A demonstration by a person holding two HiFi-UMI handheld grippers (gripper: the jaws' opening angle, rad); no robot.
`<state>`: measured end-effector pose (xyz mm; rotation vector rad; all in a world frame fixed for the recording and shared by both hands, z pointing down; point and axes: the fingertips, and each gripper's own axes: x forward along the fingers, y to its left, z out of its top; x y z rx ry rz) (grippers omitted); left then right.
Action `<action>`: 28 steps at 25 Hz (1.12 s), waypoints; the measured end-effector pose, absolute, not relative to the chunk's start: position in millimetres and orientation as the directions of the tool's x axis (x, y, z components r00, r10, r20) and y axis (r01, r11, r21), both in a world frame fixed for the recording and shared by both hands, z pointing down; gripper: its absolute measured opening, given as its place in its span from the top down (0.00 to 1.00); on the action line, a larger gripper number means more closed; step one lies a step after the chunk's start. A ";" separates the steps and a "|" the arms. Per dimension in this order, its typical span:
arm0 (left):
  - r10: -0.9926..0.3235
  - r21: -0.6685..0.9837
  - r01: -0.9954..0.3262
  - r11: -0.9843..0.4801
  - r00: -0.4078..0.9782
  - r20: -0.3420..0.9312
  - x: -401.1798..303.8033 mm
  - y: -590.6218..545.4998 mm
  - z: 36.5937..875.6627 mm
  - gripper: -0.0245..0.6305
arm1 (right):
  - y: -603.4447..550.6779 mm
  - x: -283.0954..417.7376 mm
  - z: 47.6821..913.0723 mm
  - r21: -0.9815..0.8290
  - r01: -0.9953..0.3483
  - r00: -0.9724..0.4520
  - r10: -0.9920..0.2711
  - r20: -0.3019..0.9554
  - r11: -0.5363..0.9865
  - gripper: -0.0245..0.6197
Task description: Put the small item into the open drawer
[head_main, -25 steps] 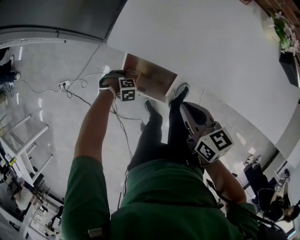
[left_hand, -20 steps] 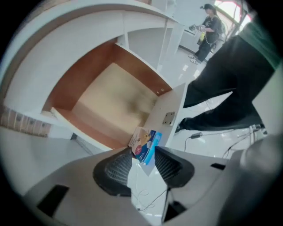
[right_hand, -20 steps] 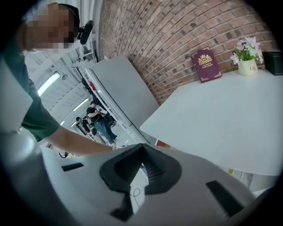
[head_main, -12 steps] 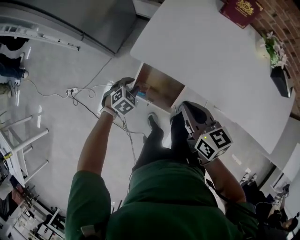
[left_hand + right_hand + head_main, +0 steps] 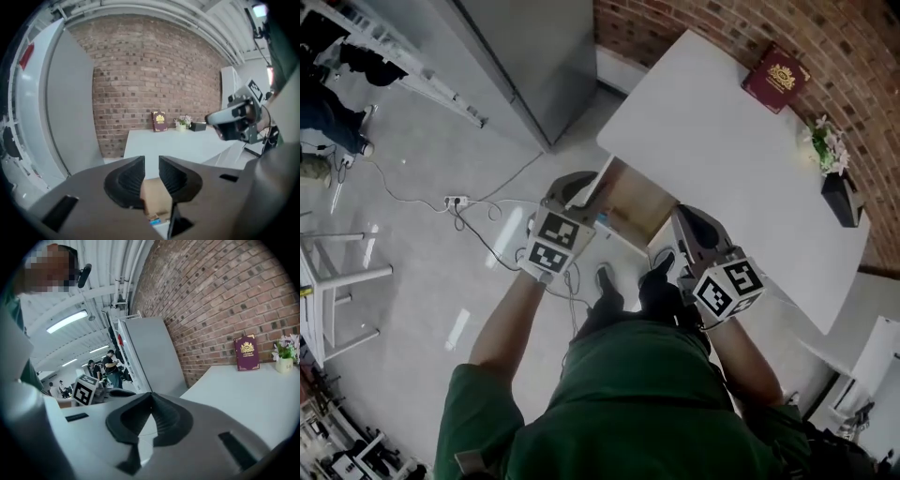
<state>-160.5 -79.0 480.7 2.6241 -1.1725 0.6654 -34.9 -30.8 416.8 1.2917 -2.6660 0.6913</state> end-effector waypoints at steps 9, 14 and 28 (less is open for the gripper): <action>-0.810 0.048 -0.830 -0.556 0.554 0.192 -170.7 -51.5 345.2 0.86 | -41.6 -78.7 337.8 -0.264 -0.703 -0.706 -0.690 0.158 0.660 0.96; -0.894 0.015 -0.896 -0.443 0.443 0.070 -179.7 -51.7 286.7 0.88 | -54.7 -85.3 274.8 -0.160 -0.668 -0.740 -0.672 0.035 0.727 0.96; -0.968 -0.107 -0.968 -0.225 0.235 -0.090 -178.8 -45.7 196.9 0.89 | -67.0 -79.5 181.4 0.050 -0.582 -0.807 -0.569 -0.159 0.812 0.96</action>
